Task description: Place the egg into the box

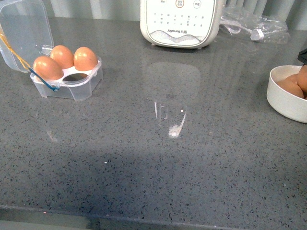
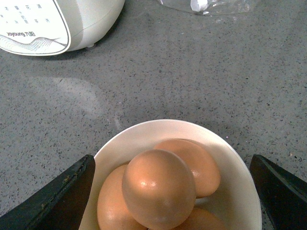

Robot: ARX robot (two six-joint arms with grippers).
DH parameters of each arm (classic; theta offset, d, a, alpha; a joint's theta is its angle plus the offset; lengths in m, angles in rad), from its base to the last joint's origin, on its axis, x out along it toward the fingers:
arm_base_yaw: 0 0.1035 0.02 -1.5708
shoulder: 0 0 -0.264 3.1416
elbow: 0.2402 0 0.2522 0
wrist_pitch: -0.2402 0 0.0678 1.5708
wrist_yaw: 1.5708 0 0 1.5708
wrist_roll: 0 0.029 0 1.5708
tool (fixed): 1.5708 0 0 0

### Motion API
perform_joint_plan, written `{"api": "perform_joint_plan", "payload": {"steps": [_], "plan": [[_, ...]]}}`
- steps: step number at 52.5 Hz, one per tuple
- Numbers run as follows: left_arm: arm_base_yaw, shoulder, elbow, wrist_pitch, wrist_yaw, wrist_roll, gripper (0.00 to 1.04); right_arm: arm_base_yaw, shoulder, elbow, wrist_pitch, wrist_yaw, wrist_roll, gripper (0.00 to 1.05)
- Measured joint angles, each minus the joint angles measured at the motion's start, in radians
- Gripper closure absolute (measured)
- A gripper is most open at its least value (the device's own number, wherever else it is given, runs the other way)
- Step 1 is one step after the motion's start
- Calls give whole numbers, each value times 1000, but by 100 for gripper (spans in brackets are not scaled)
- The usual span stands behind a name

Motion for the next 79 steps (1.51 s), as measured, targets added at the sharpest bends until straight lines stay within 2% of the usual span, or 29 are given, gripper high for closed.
{"api": "perform_joint_plan", "payload": {"steps": [10, 19, 27, 46, 55, 60, 69, 79], "plan": [[0, 0, 0, 0, 0, 0, 7, 14, 19, -4, 9, 8, -7, 8], [0, 0, 0, 0, 0, 0, 7, 16, 32, -11, 21, 12, -16, 42], [0, 0, 0, 0, 0, 0, 7, 19, 34, -16, 27, 12, -25, 63], [0, 0, 0, 0, 0, 0, 7, 80, -74, -14, -11, 50, -33, 64], [0, 0, 0, 0, 0, 0, 7, 124, -97, 77, -1, 73, -18, 64], [0, 0, 0, 0, 0, 0, 7, 166, -35, 177, 40, 45, 32, 64], [0, 0, 0, 0, 0, 0, 7, 287, 106, 317, 50, -85, 48, 64], [0, 0, 0, 0, 0, 0, 7, 432, 197, 408, 5, -320, -7, 64]]}}
